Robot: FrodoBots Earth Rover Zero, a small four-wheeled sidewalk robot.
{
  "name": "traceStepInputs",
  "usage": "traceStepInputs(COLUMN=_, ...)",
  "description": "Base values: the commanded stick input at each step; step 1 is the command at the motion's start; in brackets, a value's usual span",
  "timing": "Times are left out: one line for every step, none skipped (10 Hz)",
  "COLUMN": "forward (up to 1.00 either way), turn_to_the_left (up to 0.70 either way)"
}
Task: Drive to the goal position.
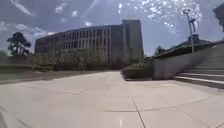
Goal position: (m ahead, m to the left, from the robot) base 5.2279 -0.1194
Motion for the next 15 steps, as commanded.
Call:
traceStepInputs(forward=0.7, turn_to_the_left=0.0)
traceStepInputs(forward=0.7, turn_to_the_left=0.0)
traceStepInputs(forward=0.7, turn_to_the_left=0.0)
traceStepInputs(forward=0.7, turn_to_the_left=0.0)
traceStepInputs(forward=0.7, turn_to_the_left=0.0)
traceStepInputs(forward=0.7, turn_to_the_left=0.0)
traceStepInputs(forward=0.7, turn_to_the_left=-0.09)
traceStepInputs(forward=0.7, turn_to_the_left=-0.27)
traceStepInputs(forward=0.7, turn_to_the_left=-0.15)
traceStepInputs(forward=0.7, turn_to_the_left=0.0)
traceStepInputs(forward=0.7, turn_to_the_left=0.0)
traceStepInputs(forward=0.7, turn_to_the_left=0.0)
traceStepInputs(forward=0.7, turn_to_the_left=0.0)
traceStepInputs(forward=0.7, turn_to_the_left=0.0)
traceStepInputs(forward=0.7, turn_to_the_left=0.0)
